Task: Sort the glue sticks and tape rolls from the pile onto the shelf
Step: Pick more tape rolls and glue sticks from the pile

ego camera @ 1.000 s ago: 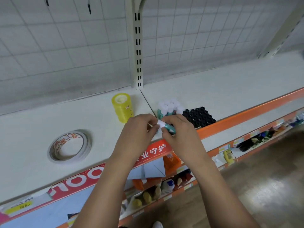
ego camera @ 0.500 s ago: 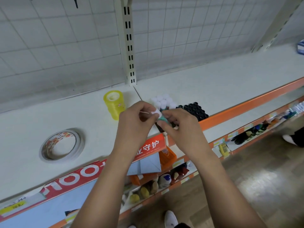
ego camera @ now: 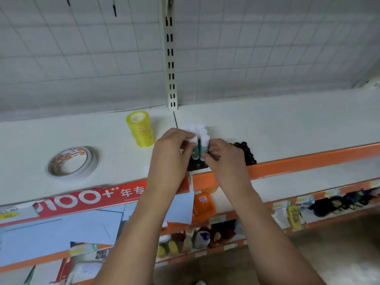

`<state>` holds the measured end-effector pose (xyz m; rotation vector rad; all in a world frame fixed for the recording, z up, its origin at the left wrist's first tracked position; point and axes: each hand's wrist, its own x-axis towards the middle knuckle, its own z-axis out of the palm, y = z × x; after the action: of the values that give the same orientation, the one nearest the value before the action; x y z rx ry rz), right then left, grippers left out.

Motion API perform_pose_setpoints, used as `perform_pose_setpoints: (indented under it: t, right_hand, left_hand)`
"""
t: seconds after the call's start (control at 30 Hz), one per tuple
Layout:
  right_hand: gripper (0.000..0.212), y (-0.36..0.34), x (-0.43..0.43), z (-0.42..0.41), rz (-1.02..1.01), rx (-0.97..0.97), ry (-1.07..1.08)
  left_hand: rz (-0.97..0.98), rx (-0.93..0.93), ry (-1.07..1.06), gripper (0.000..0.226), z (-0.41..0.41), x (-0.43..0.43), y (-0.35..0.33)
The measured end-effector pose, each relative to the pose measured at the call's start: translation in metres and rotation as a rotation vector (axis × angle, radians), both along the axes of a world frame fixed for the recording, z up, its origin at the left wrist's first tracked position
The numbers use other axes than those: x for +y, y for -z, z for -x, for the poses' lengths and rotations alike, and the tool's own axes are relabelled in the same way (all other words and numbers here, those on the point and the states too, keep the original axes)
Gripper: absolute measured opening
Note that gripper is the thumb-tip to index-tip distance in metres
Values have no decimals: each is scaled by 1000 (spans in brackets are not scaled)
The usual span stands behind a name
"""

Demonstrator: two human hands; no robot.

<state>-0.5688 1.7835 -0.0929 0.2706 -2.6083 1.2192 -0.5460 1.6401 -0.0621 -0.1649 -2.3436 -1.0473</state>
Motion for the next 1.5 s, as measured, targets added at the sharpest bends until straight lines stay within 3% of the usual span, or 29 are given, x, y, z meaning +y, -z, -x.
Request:
perform_pose_setpoints:
  t: [0.63, 0.83, 1.0, 1.13, 1.33, 1.5]
  right_hand:
    - [16, 6, 5, 8, -18, 22, -64]
    - [36, -5, 12, -4, -91, 38, -16]
    - [12, -12, 7, -20, -96, 32, -44]
    - [12, -12, -14, -24, -25, -37, -152]
    - [16, -9, -35, -22, -93, -32, -149]
    - [15, -10, -43, -20, -194, -50, -132]
  left_hand:
    - [28, 26, -158, 15, -2, 29, 15]
    - [-41, -39, -136, 29, -5, 15, 13]
    - [235, -145, -224, 19, -9, -28, 13]
    - [372, -320, -223, 27, -4, -52, 16]
    - [406, -430, -118, 35, 1, -58, 19]
    - [383, -476, 3, 20, 0, -59, 16]
